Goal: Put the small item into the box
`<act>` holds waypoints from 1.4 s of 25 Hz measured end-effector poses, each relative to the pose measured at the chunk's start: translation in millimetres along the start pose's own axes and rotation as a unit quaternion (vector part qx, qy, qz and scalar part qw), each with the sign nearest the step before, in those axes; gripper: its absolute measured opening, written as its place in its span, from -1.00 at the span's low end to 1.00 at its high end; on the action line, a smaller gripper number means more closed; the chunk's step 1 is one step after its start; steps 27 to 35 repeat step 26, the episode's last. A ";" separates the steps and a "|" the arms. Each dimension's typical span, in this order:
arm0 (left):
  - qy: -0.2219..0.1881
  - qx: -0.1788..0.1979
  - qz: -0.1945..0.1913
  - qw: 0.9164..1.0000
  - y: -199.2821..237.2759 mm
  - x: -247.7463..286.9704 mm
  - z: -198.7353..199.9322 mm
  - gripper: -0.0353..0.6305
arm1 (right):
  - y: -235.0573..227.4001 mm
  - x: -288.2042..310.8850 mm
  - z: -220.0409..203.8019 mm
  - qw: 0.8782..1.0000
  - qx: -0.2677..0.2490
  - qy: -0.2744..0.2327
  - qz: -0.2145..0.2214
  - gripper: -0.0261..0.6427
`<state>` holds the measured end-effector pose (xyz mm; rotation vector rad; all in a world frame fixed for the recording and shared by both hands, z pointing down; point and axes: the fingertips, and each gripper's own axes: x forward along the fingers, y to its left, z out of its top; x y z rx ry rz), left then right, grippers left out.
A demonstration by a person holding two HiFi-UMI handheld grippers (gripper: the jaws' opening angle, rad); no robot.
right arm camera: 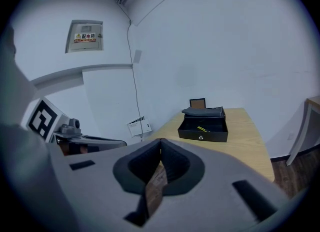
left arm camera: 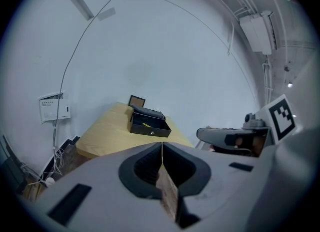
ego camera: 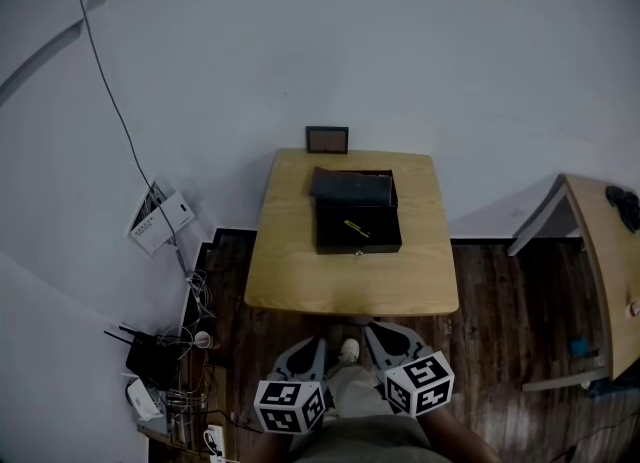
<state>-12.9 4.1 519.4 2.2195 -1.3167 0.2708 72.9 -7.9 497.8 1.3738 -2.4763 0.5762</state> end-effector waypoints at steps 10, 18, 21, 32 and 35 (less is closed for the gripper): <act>-0.010 0.000 0.002 1.000 -3.4 -2.3 3.4 -0.88 | 3.9 -8.6 4.9 1.000 -0.017 -0.012 -0.005 -0.92; -0.010 0.002 0.002 1.000 -7.2 -5.2 3.0 -0.88 | 5.9 -13.1 4.2 1.000 -0.020 -0.015 -0.002 -0.92; -0.011 0.003 0.003 1.000 -8.0 -5.6 3.0 -0.88 | 5.4 -13.8 3.5 1.000 -0.018 -0.014 -0.001 -0.92; -0.013 0.004 0.003 1.000 -9.1 -6.5 1.6 -0.88 | 6.8 -15.4 1.0 1.000 -0.018 -0.016 0.001 -0.92; -0.013 0.004 0.003 1.000 -9.1 -6.5 1.6 -0.88 | 6.8 -15.4 1.0 1.000 -0.018 -0.016 0.001 -0.92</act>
